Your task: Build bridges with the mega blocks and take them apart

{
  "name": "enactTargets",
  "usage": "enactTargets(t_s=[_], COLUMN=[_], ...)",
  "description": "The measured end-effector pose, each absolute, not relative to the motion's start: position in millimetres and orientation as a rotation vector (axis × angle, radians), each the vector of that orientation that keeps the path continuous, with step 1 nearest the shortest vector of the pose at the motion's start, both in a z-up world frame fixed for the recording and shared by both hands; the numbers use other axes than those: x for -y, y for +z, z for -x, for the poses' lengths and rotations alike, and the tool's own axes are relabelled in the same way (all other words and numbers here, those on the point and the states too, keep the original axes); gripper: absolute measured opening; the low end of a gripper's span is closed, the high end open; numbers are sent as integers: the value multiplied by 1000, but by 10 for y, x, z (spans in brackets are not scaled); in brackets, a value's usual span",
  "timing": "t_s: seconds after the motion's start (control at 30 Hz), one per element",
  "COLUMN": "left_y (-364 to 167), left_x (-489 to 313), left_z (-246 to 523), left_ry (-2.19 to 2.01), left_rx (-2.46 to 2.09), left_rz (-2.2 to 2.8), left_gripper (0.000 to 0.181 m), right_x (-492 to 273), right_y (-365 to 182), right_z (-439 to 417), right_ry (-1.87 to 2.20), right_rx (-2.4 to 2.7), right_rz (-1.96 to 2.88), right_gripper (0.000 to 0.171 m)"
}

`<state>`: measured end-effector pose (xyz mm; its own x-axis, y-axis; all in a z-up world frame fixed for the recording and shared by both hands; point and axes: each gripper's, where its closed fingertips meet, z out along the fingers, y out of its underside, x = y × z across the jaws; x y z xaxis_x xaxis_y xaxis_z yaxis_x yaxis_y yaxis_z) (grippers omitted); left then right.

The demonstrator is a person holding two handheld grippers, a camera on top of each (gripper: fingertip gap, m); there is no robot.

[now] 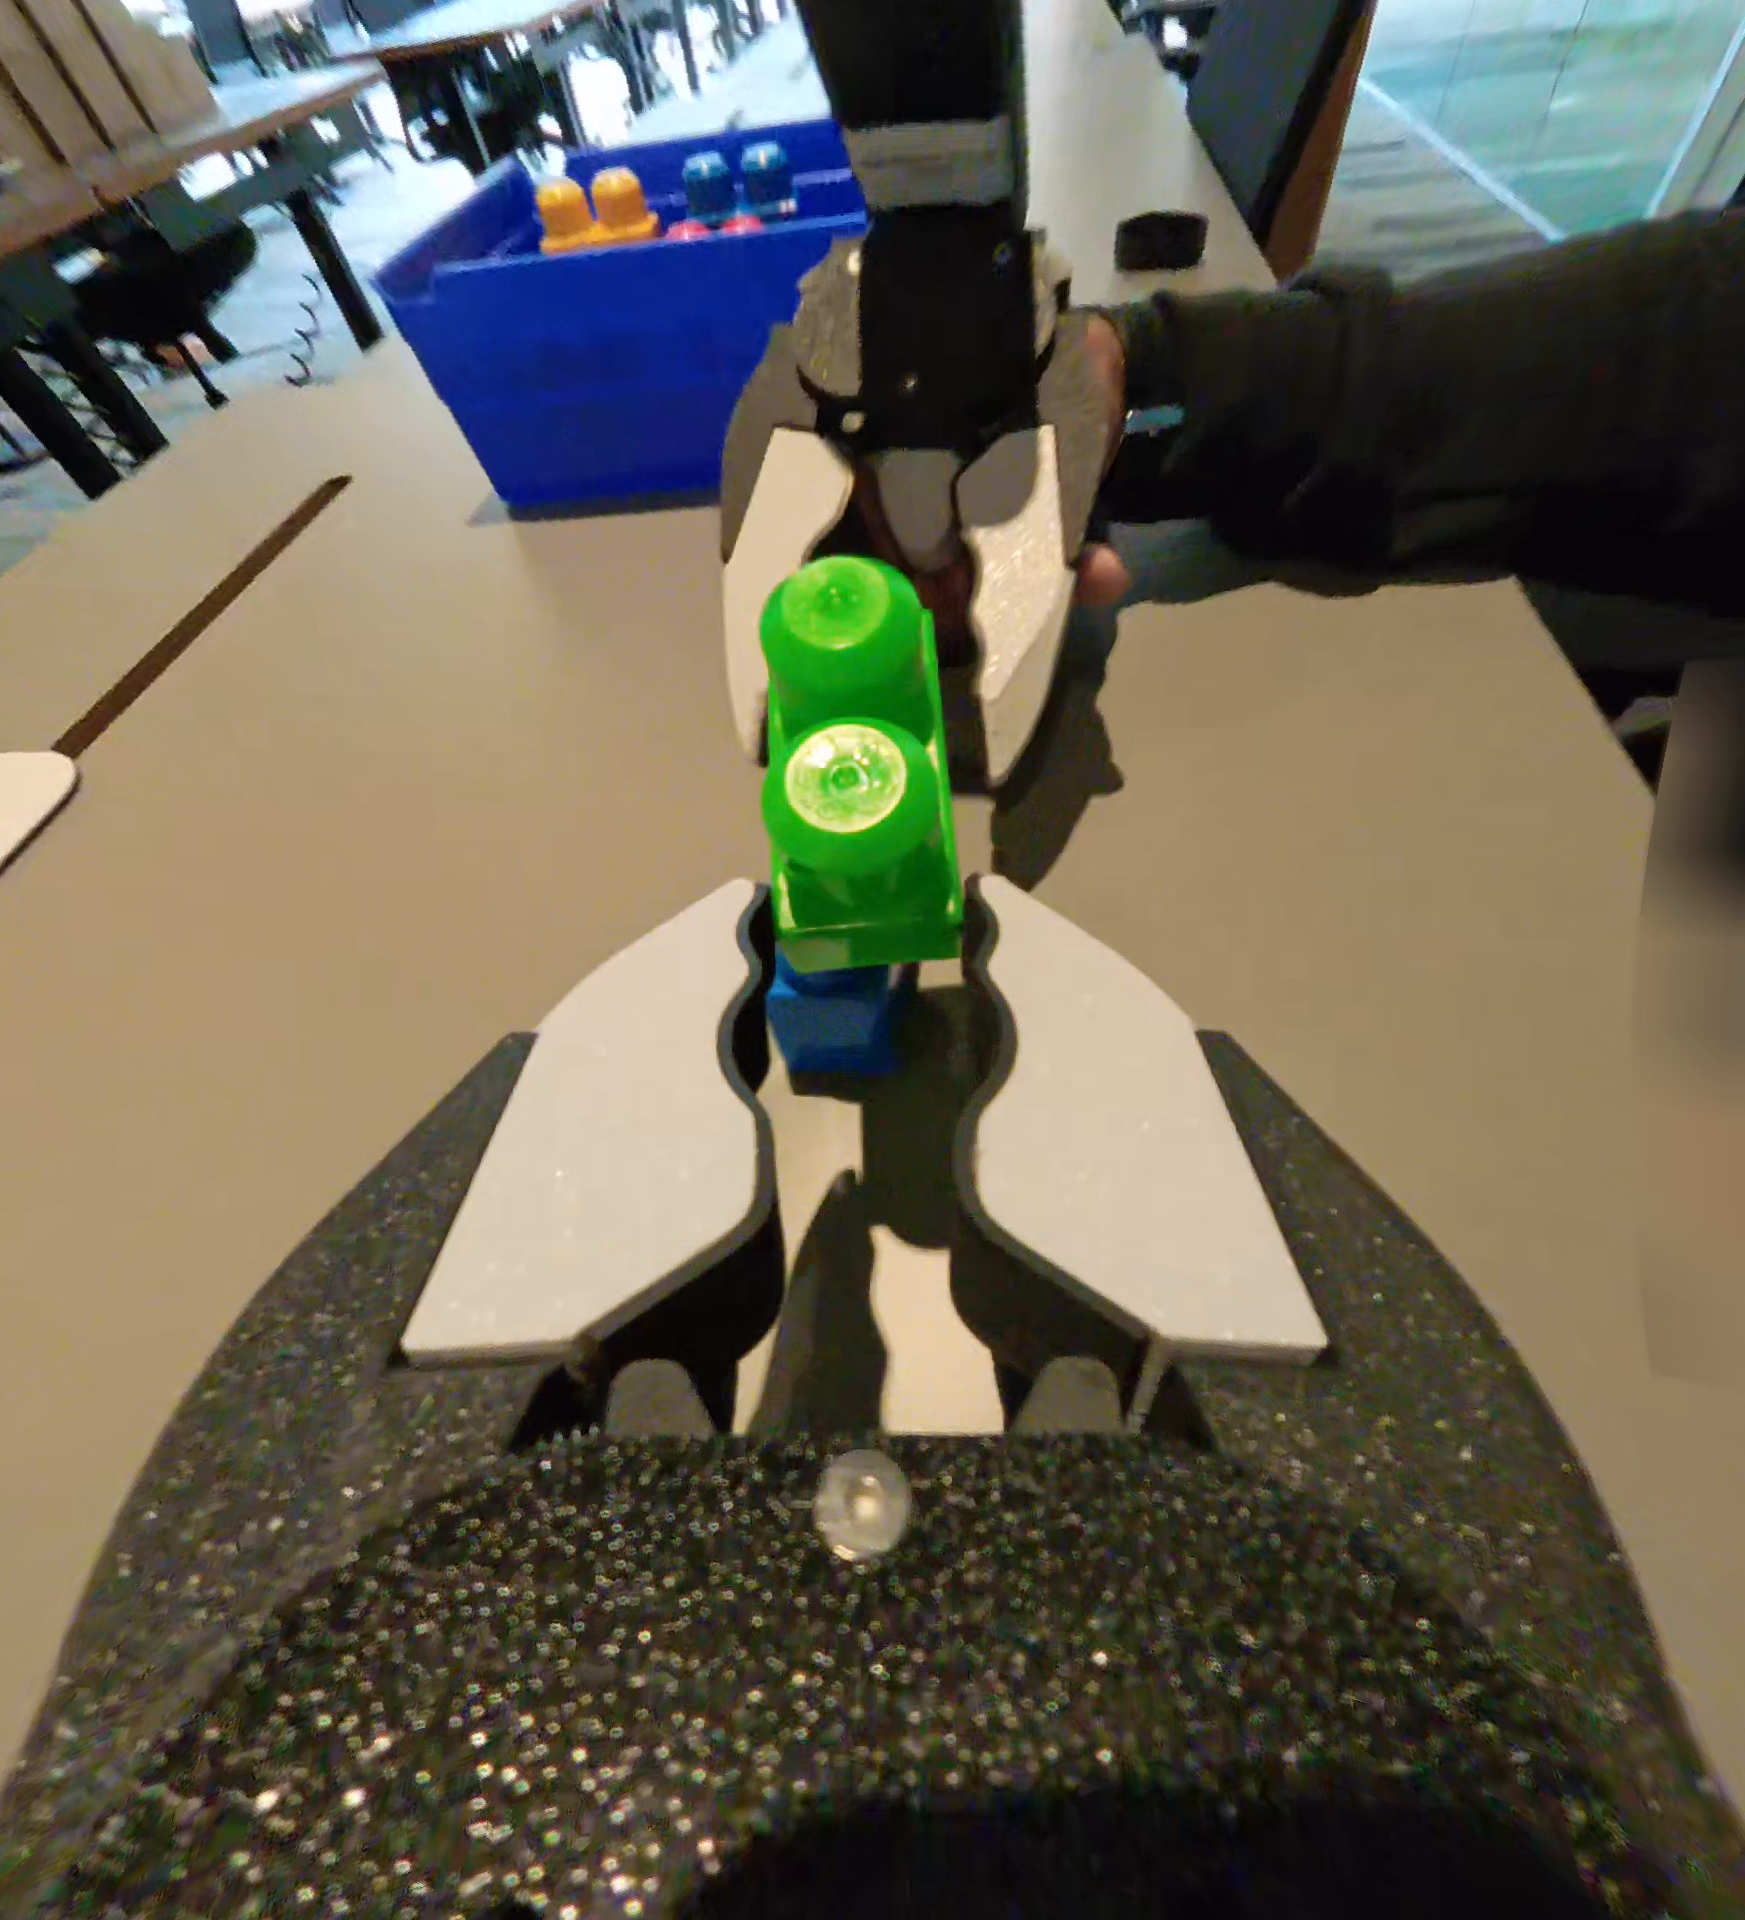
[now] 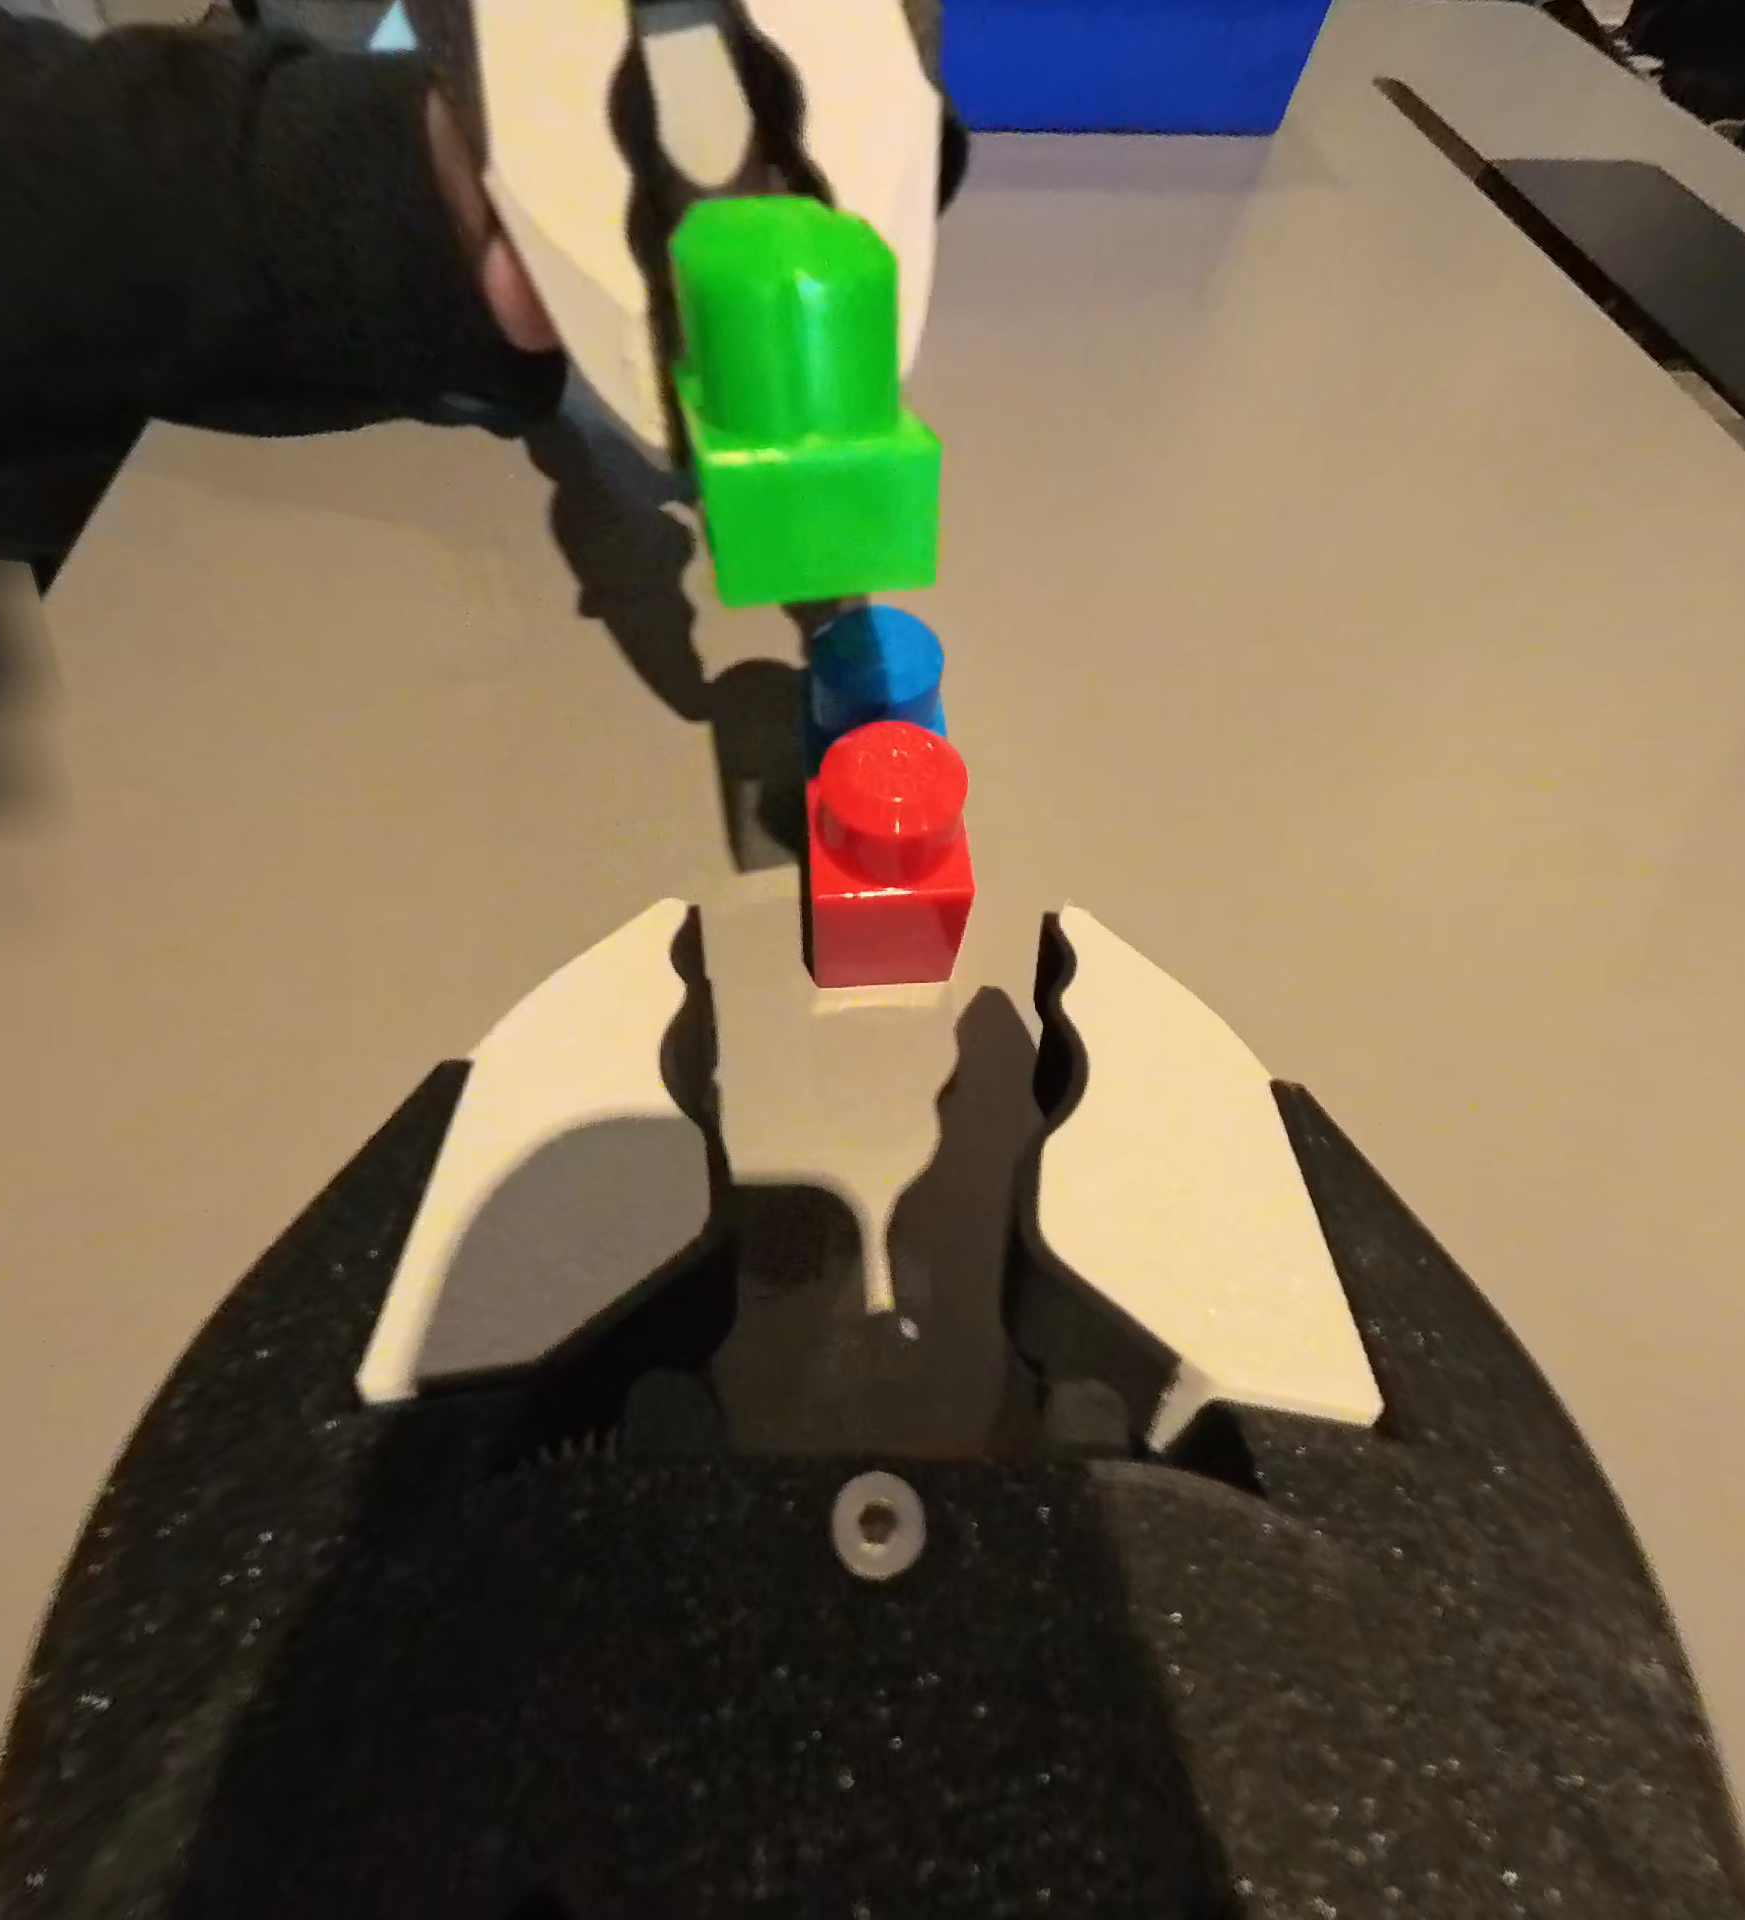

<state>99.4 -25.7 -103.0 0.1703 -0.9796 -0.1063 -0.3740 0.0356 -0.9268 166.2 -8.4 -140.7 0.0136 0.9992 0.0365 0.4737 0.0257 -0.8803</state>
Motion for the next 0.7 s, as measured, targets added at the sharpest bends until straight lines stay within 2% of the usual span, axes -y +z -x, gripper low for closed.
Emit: enactTargets(t_s=[0.53,0.7], left_y=[-1231,-1239], left_x=[69,65], left_z=[-1095,-1123], left_ry=[-742,-720], left_rx=[-1588,-1593], left_rz=[1583,1579], left_gripper=[34,34], right_x=[41,66], right_y=[-1213,-1187], right_z=[-1496,-1427], right_ry=[917,915], right_rx=[1442,1438], right_rz=[1440,1412], right_gripper=[65,58])
